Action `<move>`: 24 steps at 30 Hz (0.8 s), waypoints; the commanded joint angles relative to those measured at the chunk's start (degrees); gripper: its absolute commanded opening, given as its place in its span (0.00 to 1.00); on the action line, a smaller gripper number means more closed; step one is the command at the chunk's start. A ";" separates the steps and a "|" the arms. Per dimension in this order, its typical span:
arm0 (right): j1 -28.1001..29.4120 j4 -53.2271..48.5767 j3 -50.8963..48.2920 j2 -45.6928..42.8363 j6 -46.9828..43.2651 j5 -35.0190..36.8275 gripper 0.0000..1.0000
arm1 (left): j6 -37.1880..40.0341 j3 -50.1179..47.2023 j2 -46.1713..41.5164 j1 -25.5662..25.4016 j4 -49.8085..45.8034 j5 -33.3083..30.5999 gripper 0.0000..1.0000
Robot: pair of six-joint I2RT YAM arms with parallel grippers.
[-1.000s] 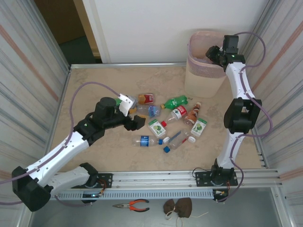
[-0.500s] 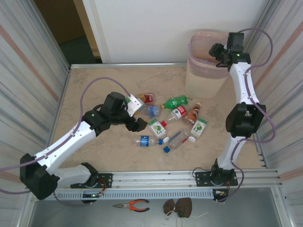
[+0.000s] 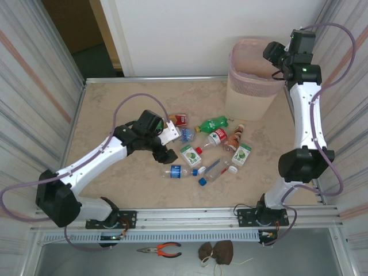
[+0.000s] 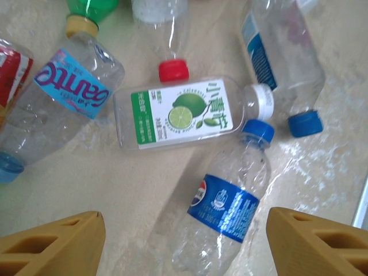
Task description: Put the plastic bottles in the bin
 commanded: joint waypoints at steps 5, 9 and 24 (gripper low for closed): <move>-0.37 1.47 -5.27 -9.76 -1.71 0.40 0.62 | 15.85 2.72 6.16 -1.13 -8.78 -1.67 0.76; -0.54 2.26 -8.22 -13.69 -1.83 0.96 0.62 | 20.00 1.42 9.53 -4.44 -8.92 -7.37 0.79; -0.98 3.24 -17.08 -22.39 -1.20 1.20 0.64 | 20.79 -3.61 19.10 -9.54 -7.04 -11.64 0.77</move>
